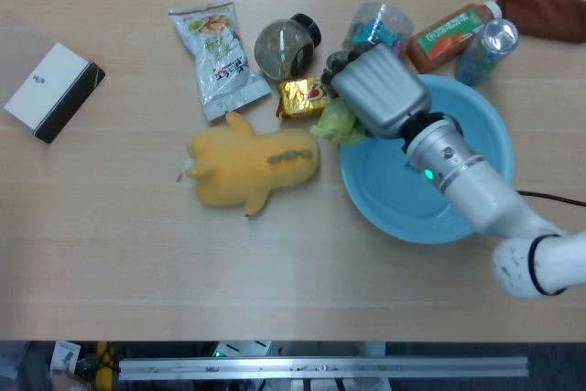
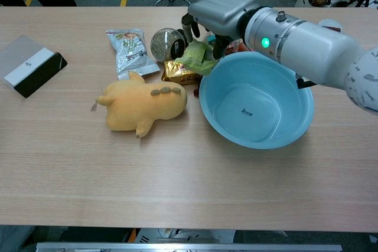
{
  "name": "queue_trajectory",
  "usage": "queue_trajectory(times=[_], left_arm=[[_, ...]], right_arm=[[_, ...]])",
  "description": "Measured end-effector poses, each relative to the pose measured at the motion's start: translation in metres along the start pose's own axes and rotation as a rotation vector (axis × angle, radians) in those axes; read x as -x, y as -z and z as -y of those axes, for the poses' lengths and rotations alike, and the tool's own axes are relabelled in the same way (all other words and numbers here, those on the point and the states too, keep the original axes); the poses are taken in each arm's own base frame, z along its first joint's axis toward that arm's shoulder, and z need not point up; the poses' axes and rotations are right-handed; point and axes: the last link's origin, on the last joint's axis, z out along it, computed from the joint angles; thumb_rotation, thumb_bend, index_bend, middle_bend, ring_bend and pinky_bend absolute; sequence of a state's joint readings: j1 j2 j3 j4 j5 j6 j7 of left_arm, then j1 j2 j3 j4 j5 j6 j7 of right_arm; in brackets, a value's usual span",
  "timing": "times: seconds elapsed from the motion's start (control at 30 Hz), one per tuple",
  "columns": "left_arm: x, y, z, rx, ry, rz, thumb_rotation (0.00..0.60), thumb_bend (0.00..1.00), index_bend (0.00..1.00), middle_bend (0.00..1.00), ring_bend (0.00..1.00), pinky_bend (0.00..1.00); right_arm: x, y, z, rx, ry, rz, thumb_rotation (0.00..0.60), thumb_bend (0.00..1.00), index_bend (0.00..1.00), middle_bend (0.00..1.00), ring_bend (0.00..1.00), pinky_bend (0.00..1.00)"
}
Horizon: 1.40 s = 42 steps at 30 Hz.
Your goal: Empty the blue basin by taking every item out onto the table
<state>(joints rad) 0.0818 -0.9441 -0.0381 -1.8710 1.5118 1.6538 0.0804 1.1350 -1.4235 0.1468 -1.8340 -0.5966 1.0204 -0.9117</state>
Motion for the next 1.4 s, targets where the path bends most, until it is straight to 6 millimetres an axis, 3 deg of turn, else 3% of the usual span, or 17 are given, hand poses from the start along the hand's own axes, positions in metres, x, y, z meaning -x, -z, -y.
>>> queue_trajectory(times=[0.1,0.27,0.53,0.77,0.97,1.17,1.4], left_arm=[[0.0,0.0,-0.003,0.007,-0.003,0.006,0.6,0.34,0.34,0.36,0.29,0.25],[-0.001,-0.002,-0.005,0.014,-0.009,0.007,0.6,0.34,0.34,0.36,0.29,0.25],[-0.001,-0.01,-0.01,0.037,-0.018,0.011,0.6,0.34,0.34,0.36,0.29,0.25],[-0.004,-0.021,-0.013,0.062,-0.028,0.016,0.6,0.34,0.34,0.36,0.29,0.25],[-0.005,-0.029,-0.017,0.081,-0.042,0.025,0.6,0.34,0.34,0.36,0.29,0.25],[-0.004,-0.034,-0.022,0.097,-0.069,0.037,0.6,0.34,0.34,0.36,0.29,0.25],[-0.002,-0.038,-0.028,0.114,-0.083,0.05,0.6,0.34,0.34,0.36,0.29,0.25]], right_arm=[[0.0,-0.008,0.009,0.045,0.025,0.011,0.6,0.26,0.0,0.16,0.14,0.37],[-0.009,-0.008,0.015,0.08,0.044,-0.023,0.6,0.26,0.0,0.15,0.14,0.37],[-0.024,0.023,-0.016,0.109,-0.004,-0.056,0.6,0.26,0.03,0.2,0.15,0.37],[-0.034,0.079,-0.067,0.216,-0.022,-0.093,0.6,0.26,0.12,0.26,0.2,0.39],[-0.026,0.136,-0.11,0.332,-0.032,-0.115,0.6,0.26,0.17,0.29,0.22,0.39],[-0.005,0.188,-0.132,0.429,-0.063,-0.128,0.6,0.26,0.21,0.32,0.24,0.39],[0.013,0.241,-0.144,0.528,-0.099,-0.138,0.6,0.26,0.21,0.32,0.24,0.39]])
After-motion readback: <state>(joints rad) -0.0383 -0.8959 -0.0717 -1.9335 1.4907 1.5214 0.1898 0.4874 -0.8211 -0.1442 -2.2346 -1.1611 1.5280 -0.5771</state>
